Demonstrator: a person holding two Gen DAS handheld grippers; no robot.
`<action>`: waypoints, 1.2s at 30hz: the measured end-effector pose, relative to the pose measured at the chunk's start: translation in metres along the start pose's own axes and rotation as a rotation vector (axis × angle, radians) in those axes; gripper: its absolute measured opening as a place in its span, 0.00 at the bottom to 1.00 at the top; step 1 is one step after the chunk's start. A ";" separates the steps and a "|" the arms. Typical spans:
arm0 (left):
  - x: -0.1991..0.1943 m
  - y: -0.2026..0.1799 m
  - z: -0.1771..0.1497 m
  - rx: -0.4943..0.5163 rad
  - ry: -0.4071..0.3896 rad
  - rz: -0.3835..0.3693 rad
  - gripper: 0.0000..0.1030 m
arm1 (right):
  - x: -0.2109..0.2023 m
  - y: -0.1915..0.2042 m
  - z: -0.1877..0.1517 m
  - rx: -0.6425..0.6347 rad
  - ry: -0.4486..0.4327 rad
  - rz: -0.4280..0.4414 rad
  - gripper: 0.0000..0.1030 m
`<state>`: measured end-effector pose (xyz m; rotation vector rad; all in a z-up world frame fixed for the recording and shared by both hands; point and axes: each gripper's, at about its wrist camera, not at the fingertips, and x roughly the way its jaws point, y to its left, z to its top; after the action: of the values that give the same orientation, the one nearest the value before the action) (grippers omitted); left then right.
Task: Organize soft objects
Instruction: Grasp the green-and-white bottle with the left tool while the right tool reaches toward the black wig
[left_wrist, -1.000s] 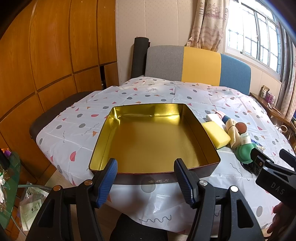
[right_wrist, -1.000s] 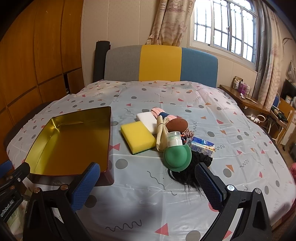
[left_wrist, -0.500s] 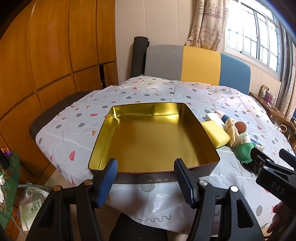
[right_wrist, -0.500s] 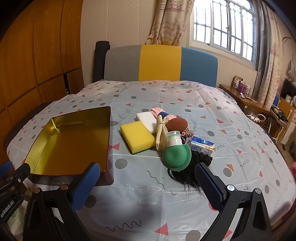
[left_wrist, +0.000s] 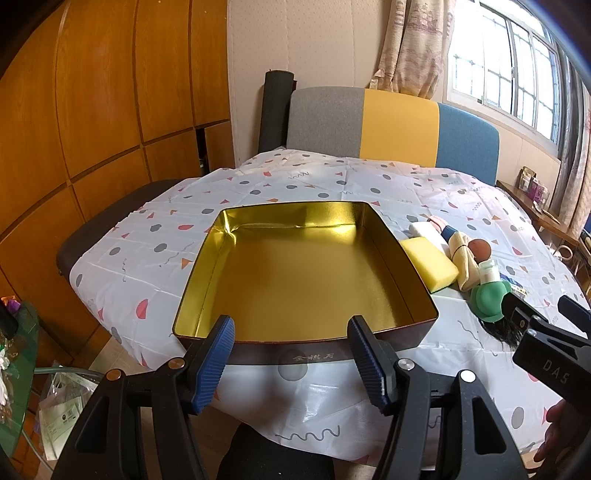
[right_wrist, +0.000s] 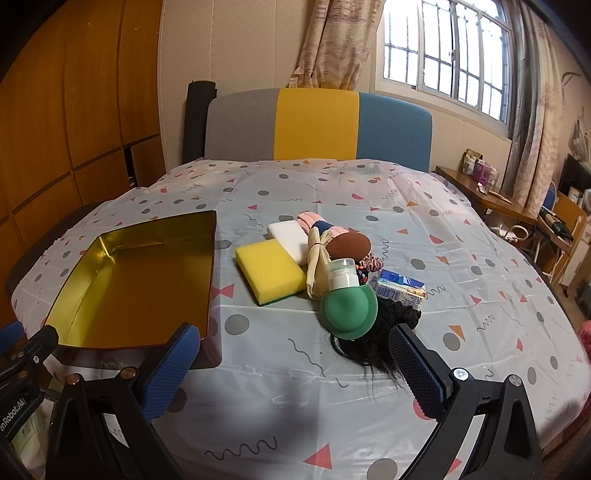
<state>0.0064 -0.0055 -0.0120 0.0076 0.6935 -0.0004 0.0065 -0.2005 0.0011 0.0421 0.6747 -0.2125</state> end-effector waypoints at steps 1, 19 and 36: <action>0.000 -0.001 0.000 0.006 0.003 -0.002 0.63 | 0.000 -0.001 0.000 0.001 0.000 0.001 1.00; 0.023 -0.098 0.034 0.208 0.130 -0.456 0.77 | 0.032 -0.170 0.019 0.230 0.077 -0.151 1.00; 0.110 -0.212 0.047 0.247 0.381 -0.550 0.76 | 0.064 -0.263 0.007 0.424 0.128 -0.092 1.00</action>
<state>0.1207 -0.2178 -0.0475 0.0546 1.0549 -0.6266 0.0042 -0.4697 -0.0257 0.4349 0.7502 -0.4415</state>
